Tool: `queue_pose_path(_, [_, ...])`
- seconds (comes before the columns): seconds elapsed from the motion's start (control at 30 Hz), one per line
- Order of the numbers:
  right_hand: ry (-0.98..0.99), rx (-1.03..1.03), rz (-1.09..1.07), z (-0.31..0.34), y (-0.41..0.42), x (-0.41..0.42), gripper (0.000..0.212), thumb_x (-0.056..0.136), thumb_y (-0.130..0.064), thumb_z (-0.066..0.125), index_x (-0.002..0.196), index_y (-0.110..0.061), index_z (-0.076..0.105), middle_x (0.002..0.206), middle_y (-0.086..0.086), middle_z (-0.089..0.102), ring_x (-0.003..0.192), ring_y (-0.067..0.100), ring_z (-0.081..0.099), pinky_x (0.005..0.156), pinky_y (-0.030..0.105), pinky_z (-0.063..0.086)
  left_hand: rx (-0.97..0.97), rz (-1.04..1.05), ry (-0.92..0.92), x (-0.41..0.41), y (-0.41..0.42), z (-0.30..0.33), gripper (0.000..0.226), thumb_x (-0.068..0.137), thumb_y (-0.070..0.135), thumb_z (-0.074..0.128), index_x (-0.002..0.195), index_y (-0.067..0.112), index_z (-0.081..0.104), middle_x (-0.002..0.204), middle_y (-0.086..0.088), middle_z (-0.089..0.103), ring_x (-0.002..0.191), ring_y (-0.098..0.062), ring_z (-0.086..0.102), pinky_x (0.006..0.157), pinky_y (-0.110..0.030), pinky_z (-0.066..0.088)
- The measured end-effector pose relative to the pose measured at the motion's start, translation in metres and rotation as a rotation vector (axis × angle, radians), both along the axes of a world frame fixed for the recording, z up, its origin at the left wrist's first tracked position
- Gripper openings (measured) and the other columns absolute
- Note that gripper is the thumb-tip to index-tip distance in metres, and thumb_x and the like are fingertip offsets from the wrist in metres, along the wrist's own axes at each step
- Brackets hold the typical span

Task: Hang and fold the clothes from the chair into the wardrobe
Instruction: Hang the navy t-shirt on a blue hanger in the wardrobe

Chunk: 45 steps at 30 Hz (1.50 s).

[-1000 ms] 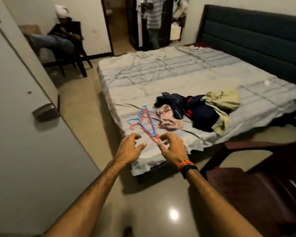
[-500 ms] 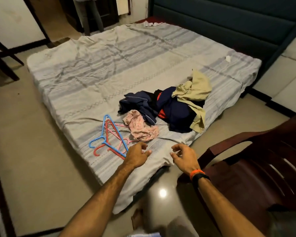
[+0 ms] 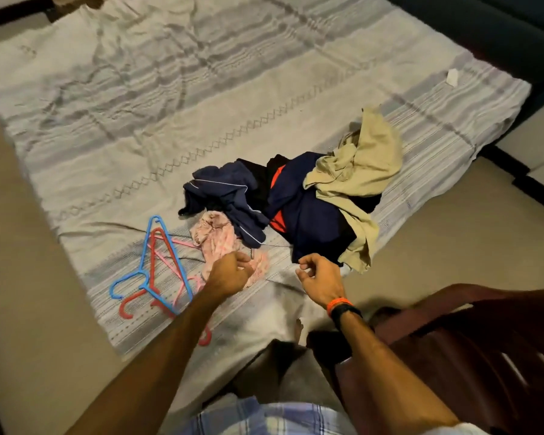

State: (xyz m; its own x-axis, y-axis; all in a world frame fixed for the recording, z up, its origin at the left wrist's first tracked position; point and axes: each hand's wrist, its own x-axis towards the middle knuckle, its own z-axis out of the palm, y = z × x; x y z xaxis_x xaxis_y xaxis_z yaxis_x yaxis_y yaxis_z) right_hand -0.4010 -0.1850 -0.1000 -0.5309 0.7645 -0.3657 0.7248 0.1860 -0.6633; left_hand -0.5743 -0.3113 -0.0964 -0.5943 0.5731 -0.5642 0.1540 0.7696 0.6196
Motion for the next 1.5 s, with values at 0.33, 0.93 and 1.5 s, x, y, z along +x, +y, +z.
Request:
queue_pose_path(0.33, [-0.099, -0.061, -0.08, -0.045, 0.128, -0.029, 0.024, 0.085, -0.016, 0.071, 0.108, -0.012, 0.065, 0.098, 0.002, 0.066, 0.085, 0.02, 0.064, 0.088, 0.037, 0.053, -0.072, -0.131, -0.023, -0.003, 0.135, -0.035, 0.031, 0.092, 0.028, 0.065, 0.118, 0.011, 0.064, 0.116, -0.004, 0.069, 0.108, -0.02, 0.064, 0.093, -0.031, 0.048])
queue_pose_path(0.93, [0.041, -0.413, -0.593, -0.093, 0.169, -0.076, 0.033, 0.076, -0.03, 0.074, 0.106, -0.015, 0.073, 0.105, 0.002, 0.073, 0.105, 0.025, 0.065, 0.096, 0.036, 0.051, -0.077, -0.097, -0.12, -0.023, 0.201, -0.075, 0.032, 0.095, 0.03, 0.063, 0.119, 0.01, 0.066, 0.113, -0.003, 0.07, 0.106, -0.018, 0.064, 0.092, -0.028, 0.05])
queue_pose_path(1.5, [0.305, -0.988, -0.278, -0.042, 0.106, -0.044, 0.04, 0.062, -0.006, 0.063, 0.101, -0.015, 0.058, 0.072, -0.011, 0.06, 0.052, 0.008, 0.04, 0.05, 0.024, 0.024, 0.358, 0.627, -0.722, -0.039, 0.182, -0.013, 0.029, 0.061, 0.007, 0.047, 0.083, 0.008, 0.065, 0.076, -0.011, 0.061, 0.071, -0.025, 0.054, 0.062, -0.031, 0.043])
